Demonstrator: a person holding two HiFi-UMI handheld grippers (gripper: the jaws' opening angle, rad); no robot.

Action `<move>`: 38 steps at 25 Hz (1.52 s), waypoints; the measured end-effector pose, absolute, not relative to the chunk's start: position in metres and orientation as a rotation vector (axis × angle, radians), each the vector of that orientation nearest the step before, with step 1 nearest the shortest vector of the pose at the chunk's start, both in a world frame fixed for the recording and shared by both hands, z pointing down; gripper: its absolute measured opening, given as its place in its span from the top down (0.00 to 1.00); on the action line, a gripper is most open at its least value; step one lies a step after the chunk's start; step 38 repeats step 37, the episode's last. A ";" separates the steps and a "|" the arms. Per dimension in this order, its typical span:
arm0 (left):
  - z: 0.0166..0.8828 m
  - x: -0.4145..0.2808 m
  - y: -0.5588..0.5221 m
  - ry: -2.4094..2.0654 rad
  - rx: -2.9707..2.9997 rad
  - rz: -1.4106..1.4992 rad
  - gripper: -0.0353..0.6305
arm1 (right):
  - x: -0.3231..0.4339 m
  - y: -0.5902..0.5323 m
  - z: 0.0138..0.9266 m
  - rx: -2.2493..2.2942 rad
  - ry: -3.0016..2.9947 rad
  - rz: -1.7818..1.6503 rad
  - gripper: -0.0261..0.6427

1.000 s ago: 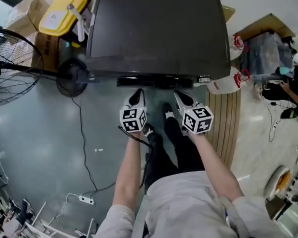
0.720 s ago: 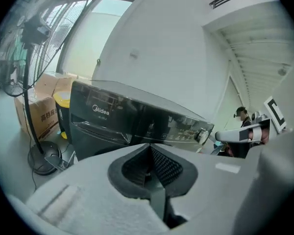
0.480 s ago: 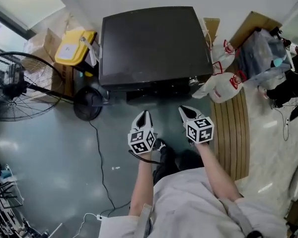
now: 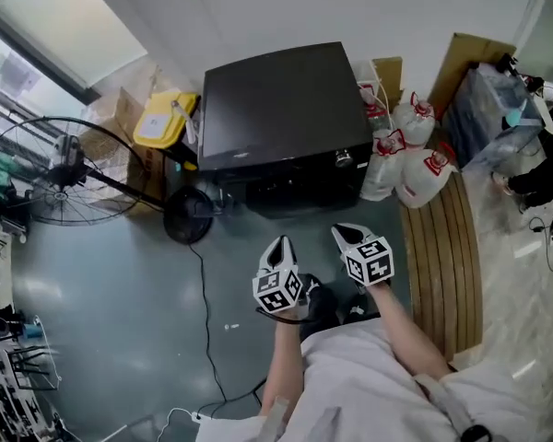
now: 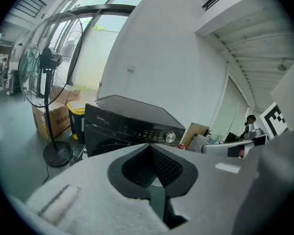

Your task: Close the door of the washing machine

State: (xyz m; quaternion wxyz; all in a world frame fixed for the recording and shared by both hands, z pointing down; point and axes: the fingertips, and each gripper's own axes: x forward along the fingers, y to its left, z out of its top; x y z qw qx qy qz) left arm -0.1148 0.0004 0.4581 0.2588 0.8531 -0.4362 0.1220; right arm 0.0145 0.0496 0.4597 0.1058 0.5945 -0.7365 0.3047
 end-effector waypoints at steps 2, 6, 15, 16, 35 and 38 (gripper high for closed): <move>0.453 -0.114 0.016 -1.193 2.315 0.326 0.94 | 0.021 0.065 0.453 1.739 -2.168 0.852 0.96; 0.442 -0.111 0.040 -1.200 2.335 0.313 0.94 | 0.028 0.091 0.445 1.738 -2.174 0.855 0.96; 0.448 -0.118 0.085 -1.173 2.357 0.354 0.94 | 0.017 0.132 0.450 1.724 -2.178 0.777 0.96; 0.449 -0.118 0.086 -1.175 2.352 0.350 0.94 | 0.015 0.134 0.449 1.718 -2.178 0.775 0.96; 0.444 -0.126 0.085 -1.211 2.356 0.347 0.94 | 0.018 0.135 0.447 1.710 -2.201 0.784 0.96; 0.443 -0.125 0.083 -1.210 2.358 0.347 0.94 | 0.019 0.134 0.444 1.713 -2.205 0.778 0.96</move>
